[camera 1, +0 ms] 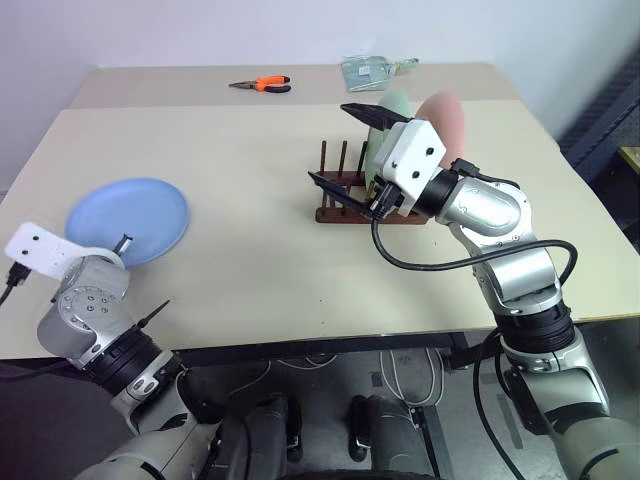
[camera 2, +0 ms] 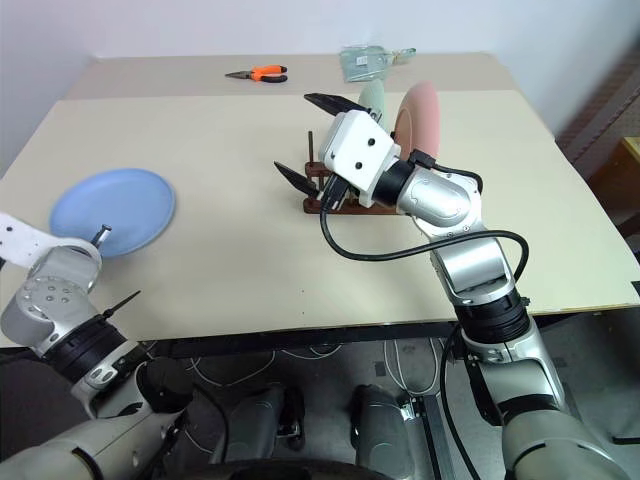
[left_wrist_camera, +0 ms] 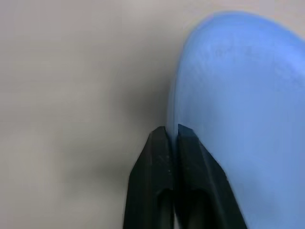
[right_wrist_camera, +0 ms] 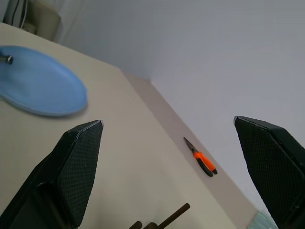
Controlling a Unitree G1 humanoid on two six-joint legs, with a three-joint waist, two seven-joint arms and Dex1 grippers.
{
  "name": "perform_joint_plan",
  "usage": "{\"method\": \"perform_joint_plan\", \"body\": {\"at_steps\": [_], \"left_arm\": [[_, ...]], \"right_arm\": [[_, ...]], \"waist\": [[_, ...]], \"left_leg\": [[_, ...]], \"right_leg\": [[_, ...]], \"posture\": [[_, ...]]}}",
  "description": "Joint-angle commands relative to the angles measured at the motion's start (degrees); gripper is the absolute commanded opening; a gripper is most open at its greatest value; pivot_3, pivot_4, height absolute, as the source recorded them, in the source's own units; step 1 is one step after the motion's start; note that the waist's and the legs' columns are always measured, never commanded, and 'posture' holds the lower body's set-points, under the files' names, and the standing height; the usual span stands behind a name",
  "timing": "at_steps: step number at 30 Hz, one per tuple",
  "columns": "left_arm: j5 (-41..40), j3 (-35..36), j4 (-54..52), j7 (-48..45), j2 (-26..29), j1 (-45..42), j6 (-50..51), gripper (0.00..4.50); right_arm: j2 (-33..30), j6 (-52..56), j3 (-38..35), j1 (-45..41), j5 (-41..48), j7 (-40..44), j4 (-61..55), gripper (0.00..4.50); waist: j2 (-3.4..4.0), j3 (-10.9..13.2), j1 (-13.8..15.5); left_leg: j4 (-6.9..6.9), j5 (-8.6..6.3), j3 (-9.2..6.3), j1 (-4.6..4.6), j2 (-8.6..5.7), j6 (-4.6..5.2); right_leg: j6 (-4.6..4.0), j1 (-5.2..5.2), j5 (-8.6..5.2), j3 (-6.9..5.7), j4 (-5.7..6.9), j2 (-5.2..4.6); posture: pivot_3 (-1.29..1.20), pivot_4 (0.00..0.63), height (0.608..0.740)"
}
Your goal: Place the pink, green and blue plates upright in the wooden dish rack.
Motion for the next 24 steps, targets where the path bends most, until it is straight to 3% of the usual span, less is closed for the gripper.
{"method": "perform_joint_plan", "body": {"at_steps": [1, 7, 16, 19, 23, 24], "left_arm": [[0.9, -12.6, -8.7, -7.2, 1.8, -0.3, -7.2, 0.06], [-1.6, -24.3, -19.5, -11.3, -1.7, 0.0, -7.8, 0.06], [-5.7, -31.4, -25.8, -11.7, -7.4, 1.5, -3.8, 0.06], [-6.3, -32.2, -26.9, -11.4, -8.4, 2.4, -3.0, 0.0], [-7.0, -30.9, -26.2, -10.9, -9.2, 2.0, -2.7, 0.0], [-8.3, -29.4, -25.7, -10.3, -10.2, 1.4, -2.9, 0.33]], "right_arm": [[0.2, 0.1, 1.5, -0.4, -0.8, 1.7, -1.5, 4.5], [2.2, -9.7, 9.4, -3.5, -10.4, 2.1, 5.2, 4.5], [7.1, -24.1, 13.4, -10.8, -21.9, -3.2, 23.5, 4.5], [7.6, -26.2, 13.3, -11.3, -23.6, -3.9, 25.5, 3.67], [7.5, -27.5, 12.3, -10.7, -24.4, -4.2, 25.5, 1.9], [7.4, -27.7, 12.1, -10.5, -24.6, -4.4, 25.2, 1.42]], "waist": [[-0.02, 0.0, 0.2], [-0.01, 0.0, -0.4], [0.01, 0.0, -1.3], [0.0, 0.0, -1.1], [0.0, 0.0, -1.1], [0.0, 0.0, -1.1]], "left_leg": [[0.0, -0.01, 0.0, 0.0, -0.01, -0.01], [-0.03, -0.02, 0.02, 0.01, -0.01, -0.04], [-0.05, 0.05, 0.02, 0.03, 0.04, -0.03], [-0.04, 0.05, 0.02, 0.02, 0.03, -0.03], [-0.04, 0.05, 0.01, 0.02, 0.03, -0.03], [-0.04, 0.05, 0.01, 0.02, 0.03, -0.03]], "right_leg": [[0.0, 0.0, 0.0, 0.0, 0.0, -0.01], [-0.01, -0.02, 0.0, 0.03, 0.0, -0.04], [-0.02, -0.02, -0.01, 0.05, 0.01, 0.05], [-0.02, -0.01, -0.01, 0.05, 0.0, 0.05], [-0.02, 0.0, -0.01, 0.05, 0.0, 0.05], [-0.02, 0.0, -0.01, 0.05, 0.0, 0.06]], "posture": [[0.0, 0.15, 0.74], [0.0, 0.15, 0.74], [0.0, 0.15, 0.74], [0.0, 0.15, 0.74], [0.0, 0.15, 0.74], [0.0, 0.15, 0.74]]}}
